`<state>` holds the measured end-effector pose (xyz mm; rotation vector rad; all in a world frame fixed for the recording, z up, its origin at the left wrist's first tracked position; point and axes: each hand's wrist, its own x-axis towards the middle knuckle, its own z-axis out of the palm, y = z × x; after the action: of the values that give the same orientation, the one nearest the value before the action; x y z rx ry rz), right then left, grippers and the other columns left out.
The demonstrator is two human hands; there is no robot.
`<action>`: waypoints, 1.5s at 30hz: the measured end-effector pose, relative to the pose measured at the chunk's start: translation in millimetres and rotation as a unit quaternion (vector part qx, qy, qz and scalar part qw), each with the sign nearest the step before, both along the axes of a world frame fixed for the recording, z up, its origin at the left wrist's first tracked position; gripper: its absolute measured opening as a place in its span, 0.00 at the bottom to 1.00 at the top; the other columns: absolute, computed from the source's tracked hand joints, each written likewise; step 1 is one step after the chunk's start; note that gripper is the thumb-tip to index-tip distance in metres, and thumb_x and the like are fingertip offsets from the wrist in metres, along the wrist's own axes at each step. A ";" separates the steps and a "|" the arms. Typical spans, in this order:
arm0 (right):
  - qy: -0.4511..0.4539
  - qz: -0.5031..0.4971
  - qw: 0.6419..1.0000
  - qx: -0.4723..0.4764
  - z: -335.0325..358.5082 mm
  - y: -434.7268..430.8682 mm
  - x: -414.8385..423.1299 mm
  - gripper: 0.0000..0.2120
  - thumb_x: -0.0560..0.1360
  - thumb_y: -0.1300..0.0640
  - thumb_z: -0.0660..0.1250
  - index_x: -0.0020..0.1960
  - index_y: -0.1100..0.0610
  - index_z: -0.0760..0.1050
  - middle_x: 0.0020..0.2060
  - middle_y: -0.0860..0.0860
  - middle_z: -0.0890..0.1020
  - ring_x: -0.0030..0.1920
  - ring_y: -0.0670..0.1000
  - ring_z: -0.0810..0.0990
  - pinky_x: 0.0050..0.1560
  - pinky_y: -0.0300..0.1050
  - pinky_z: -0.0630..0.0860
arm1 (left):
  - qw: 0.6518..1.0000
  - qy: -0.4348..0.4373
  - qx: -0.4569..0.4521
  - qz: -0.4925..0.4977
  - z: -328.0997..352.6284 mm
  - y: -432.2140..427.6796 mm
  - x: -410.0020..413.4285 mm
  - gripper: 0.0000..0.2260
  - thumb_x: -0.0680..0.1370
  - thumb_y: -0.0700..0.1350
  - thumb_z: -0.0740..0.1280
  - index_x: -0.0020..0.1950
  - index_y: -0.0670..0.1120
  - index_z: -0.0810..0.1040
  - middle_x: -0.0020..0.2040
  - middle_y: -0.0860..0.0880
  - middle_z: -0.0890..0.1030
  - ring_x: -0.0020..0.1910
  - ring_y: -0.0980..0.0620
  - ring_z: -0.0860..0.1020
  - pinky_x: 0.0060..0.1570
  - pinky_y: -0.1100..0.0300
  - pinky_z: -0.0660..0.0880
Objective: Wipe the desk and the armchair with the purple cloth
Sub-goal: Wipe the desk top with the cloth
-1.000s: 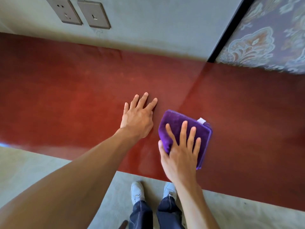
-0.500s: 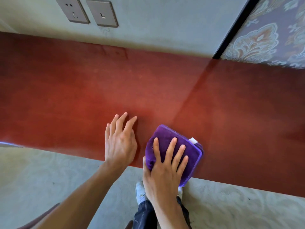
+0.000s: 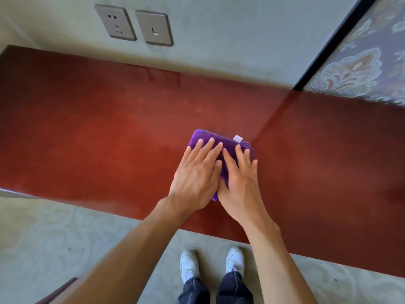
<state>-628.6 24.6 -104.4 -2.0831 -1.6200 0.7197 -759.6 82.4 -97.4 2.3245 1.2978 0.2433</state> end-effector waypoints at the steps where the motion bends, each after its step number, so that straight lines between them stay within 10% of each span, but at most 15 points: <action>1: -0.012 -0.027 1.000 0.010 2.7 -4.6 14.5 0.31 0.79 0.59 0.63 0.80 0.54 0.61 0.81 0.59 0.56 0.82 0.60 0.47 0.80 0.57 0.42 | 0.997 0.076 0.018 -0.017 -4.9 -0.6 8.8 0.24 0.85 0.51 0.47 0.82 0.50 0.57 0.82 0.47 0.56 0.82 0.45 0.49 0.79 0.45 0.46; 4: -0.025 -0.070 0.997 -0.006 7.5 -2.1 60.1 0.25 0.82 0.59 0.60 0.79 0.56 0.64 0.81 0.58 0.58 0.82 0.57 0.49 0.81 0.54 0.43 | 0.975 0.214 0.051 -0.019 -20.7 -17.0 31.2 0.27 0.84 0.55 0.42 0.83 0.48 0.47 0.83 0.43 0.46 0.81 0.38 0.44 0.78 0.41 0.43; 26: -0.064 -0.150 0.984 -0.069 -17.9 -29.6 263.2 0.26 0.85 0.48 0.51 0.82 0.53 0.56 0.83 0.55 0.51 0.82 0.57 0.46 0.80 0.55 0.44 | 0.969 0.220 0.080 -0.076 -37.9 64.7 289.6 0.27 0.83 0.56 0.45 0.83 0.55 0.44 0.83 0.47 0.45 0.80 0.35 0.44 0.72 0.26 0.41; 40: -0.103 -0.146 0.971 -0.160 -14.4 -17.1 252.2 0.37 0.79 0.41 0.34 0.82 0.56 0.52 0.83 0.57 0.46 0.82 0.59 0.42 0.80 0.60 0.44 | 0.966 0.160 0.092 -0.183 -36.1 -128.2 181.9 0.25 0.83 0.57 0.54 0.81 0.56 0.58 0.83 0.46 0.55 0.81 0.36 0.50 0.74 0.31 0.50; 45: -0.091 -0.187 0.968 -0.140 -19.9 -13.7 247.9 0.33 0.83 0.40 0.42 0.82 0.57 0.54 0.83 0.56 0.48 0.82 0.58 0.44 0.80 0.60 0.43 | 0.965 0.163 0.079 -0.190 -35.7 -169.9 161.3 0.26 0.82 0.58 0.59 0.80 0.60 0.61 0.82 0.49 0.58 0.80 0.38 0.54 0.75 0.32 0.50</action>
<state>-380.7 11.0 -124.4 -2.6293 -1.2040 0.6698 -598.3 -87.5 -133.1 2.7797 0.9662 -0.1750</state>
